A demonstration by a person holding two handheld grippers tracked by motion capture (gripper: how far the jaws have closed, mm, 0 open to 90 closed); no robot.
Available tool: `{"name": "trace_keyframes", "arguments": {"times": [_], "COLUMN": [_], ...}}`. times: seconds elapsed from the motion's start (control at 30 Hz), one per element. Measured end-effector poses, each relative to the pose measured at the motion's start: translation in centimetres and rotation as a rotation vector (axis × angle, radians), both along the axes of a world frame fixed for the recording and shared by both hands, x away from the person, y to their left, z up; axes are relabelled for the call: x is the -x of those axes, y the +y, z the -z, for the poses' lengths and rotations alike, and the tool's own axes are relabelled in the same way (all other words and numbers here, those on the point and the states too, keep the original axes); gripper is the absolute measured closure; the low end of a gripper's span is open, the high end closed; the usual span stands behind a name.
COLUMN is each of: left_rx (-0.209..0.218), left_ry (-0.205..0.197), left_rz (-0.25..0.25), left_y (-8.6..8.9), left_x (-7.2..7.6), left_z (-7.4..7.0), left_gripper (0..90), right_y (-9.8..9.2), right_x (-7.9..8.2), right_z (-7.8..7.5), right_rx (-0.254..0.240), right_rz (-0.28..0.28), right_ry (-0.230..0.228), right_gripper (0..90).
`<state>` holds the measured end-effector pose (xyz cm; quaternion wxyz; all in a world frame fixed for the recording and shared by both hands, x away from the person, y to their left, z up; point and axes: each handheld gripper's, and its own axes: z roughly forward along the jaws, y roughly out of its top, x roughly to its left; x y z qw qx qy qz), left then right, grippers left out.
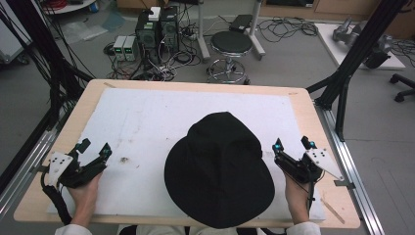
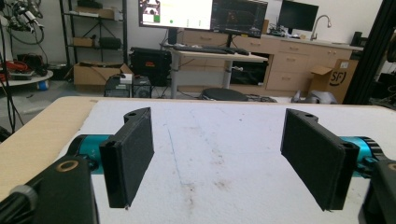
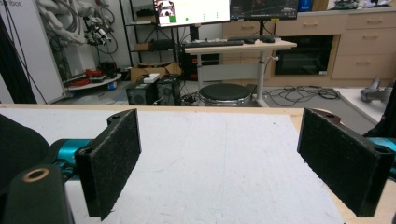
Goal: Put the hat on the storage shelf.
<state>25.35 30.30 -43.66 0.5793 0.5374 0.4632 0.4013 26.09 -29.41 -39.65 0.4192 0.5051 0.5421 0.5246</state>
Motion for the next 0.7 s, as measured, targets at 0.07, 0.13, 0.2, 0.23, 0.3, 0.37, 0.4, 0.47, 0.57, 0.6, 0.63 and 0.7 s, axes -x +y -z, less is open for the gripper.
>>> {"name": "trace_keyframes", "arguments": {"times": [0.07, 0.13, 0.2, 0.23, 0.3, 0.37, 0.4, 0.47, 0.57, 0.6, 0.63, 0.7], "left_rx": [0.000, -0.001, -0.003, -0.002, -0.002, -0.004, -0.002, -0.002, -0.003, -0.004, -0.004, -0.004], "left_ry": [0.001, 0.000, 0.001, 0.002, 0.001, 0.002, 0.003, 0.002, 0.003, 0.003, 0.003, 0.003], "left_rz": [-0.002, -0.002, -0.002, -0.003, -0.003, -0.004, -0.006, -0.006, -0.005, -0.006, -0.005, -0.004], "left_y": [0.0, 0.0, 0.0, 0.0, 0.1, 0.1, 0.1, 0.1, 0.1, 0.1, 0.1, 0.1], "left_x": [0.0, 0.0, 0.0, 0.0, 0.0, -0.1, -0.1, -0.1, -0.1, -0.2, -0.2, -0.2], "left_z": [0.0, 0.0, 0.0, 0.1, 0.1, 0.1, 0.1, 0.1, 0.1, 0.1, 0.1, 0.1], "left_gripper": [25.7, 25.7, 25.6, 25.6, 25.6, 25.6, 25.6, 25.6, 25.6, 25.6, 25.6, 25.6], "right_y": [0.0, 0.0, 0.0, 0.1, 0.1, 0.1, 0.1, 0.1, 0.2, 0.2, 0.2, 0.3], "right_x": [-0.1, -0.2, -0.3, -0.3, -0.4, -0.6, -0.6, -0.7, -0.8, -0.8, -0.9, -0.9], "right_z": [0.1, 0.2, 0.2, 0.3, 0.7, 1.0, 1.2, 1.4, 1.7, 1.8, 1.9, 1.9], "right_rx": [0.003, 0.005, 0.013, 0.016, 0.013, 0.016, 0.012, 0.013, 0.016, 0.018, 0.017, 0.015], "right_rz": [0.008, 0.008, 0.016, 0.015, 0.016, 0.012, 0.012, 0.009, 0.006, 0.005, 0.004, 0.004], "right_ry": [0.015, 0.017, 0.021, 0.020, 0.029, 0.044, 0.050, 0.062, 0.072, 0.076, 0.077, 0.076], "right_gripper": [12.5, 12.6, 12.6, 12.5, 12.5, 12.5, 12.6, 12.6, 12.6, 12.5, 12.6, 12.5]}}
